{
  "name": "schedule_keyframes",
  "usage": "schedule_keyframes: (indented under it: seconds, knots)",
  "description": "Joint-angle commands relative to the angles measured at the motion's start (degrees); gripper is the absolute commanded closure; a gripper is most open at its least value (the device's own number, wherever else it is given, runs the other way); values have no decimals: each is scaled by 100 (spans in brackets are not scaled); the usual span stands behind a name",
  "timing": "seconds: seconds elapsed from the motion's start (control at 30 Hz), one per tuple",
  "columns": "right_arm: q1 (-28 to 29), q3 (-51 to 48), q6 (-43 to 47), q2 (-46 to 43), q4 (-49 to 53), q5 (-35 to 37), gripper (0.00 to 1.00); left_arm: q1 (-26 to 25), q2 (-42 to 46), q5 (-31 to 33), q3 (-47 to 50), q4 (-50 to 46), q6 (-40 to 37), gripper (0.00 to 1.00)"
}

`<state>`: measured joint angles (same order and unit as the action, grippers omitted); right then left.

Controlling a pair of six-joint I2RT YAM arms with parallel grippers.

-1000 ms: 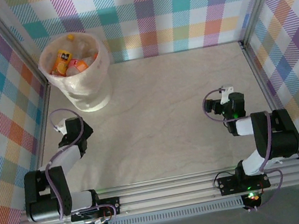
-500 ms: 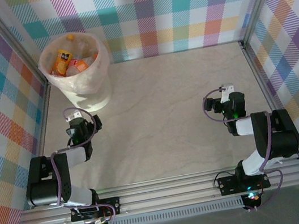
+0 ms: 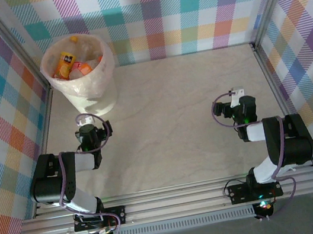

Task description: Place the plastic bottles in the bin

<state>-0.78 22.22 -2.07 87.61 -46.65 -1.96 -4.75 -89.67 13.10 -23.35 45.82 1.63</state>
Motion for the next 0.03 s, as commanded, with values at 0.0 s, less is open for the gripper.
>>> schedule_keyframes:
  seconds: [0.0]
  knots:
    - [91,144,171,39,-67,-13,0,-17,1,75,23,225,-117,0]
